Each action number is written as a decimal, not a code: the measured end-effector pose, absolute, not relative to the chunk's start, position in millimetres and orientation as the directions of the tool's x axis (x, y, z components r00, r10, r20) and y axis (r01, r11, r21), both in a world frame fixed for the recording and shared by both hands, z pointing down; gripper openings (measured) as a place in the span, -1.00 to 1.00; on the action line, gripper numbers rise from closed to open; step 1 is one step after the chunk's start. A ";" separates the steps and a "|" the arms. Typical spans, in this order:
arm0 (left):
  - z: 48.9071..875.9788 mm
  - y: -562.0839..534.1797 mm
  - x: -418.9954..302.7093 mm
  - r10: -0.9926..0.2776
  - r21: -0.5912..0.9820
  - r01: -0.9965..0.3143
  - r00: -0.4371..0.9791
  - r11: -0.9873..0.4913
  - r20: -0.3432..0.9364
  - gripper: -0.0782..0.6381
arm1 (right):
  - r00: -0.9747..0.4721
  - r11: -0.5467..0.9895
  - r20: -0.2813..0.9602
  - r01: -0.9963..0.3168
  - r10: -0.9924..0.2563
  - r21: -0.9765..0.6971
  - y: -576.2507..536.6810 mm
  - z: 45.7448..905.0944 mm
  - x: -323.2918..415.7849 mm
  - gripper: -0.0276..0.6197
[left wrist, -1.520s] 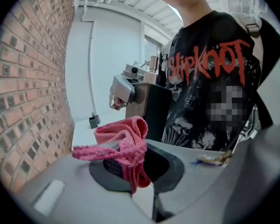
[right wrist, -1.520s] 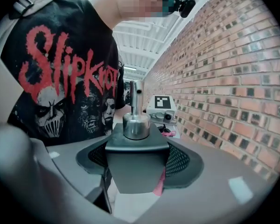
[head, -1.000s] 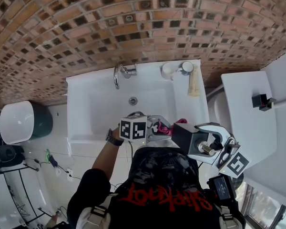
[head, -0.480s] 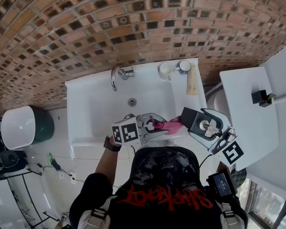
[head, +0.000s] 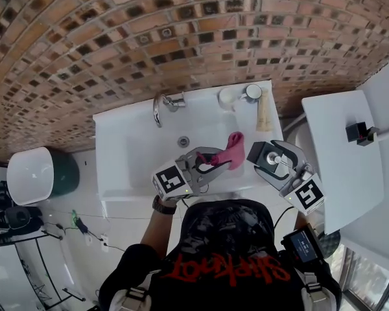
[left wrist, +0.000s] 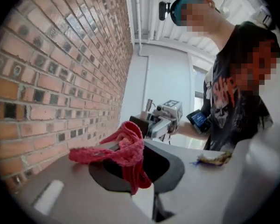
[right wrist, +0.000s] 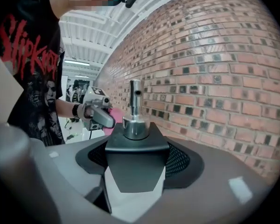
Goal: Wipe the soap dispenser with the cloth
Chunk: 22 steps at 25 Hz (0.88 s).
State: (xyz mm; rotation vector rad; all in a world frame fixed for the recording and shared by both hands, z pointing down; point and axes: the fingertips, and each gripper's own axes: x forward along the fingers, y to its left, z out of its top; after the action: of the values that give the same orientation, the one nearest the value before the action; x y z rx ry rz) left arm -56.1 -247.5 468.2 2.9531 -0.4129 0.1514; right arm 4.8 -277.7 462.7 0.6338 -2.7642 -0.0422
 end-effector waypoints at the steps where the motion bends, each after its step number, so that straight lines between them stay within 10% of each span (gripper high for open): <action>1: 459.8 -244.4 -51.3 -0.244 0.165 -0.256 0.965 -0.952 0.092 -0.67 | -0.862 0.915 0.307 -0.381 -0.404 0.135 -272.9 466.6 -1.6 0.06; 5: 457.2 -243.0 -34.3 -0.184 0.289 -0.201 0.979 -0.936 0.083 -0.67 | -0.848 0.941 0.421 -0.235 -0.321 0.246 -253.7 474.5 -23.6 0.06; 10: 510.4 -253.2 -40.0 -0.222 0.342 -0.303 0.941 -0.890 0.255 -0.67 | -0.962 0.953 0.204 -0.120 -0.181 0.279 -236.6 413.0 -37.1 0.05; 22: 491.6 -265.8 -39.7 -0.366 0.384 -0.392 0.920 -0.836 0.142 -0.66 | -0.892 0.917 0.224 -0.398 -0.393 0.026 -269.7 442.1 -0.1 0.03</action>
State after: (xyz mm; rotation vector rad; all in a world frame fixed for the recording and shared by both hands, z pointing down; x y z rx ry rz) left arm -39.7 -265.8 491.6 2.6663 -0.5512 0.0871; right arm -0.1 -269.7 442.1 0.5965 -2.8532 0.0308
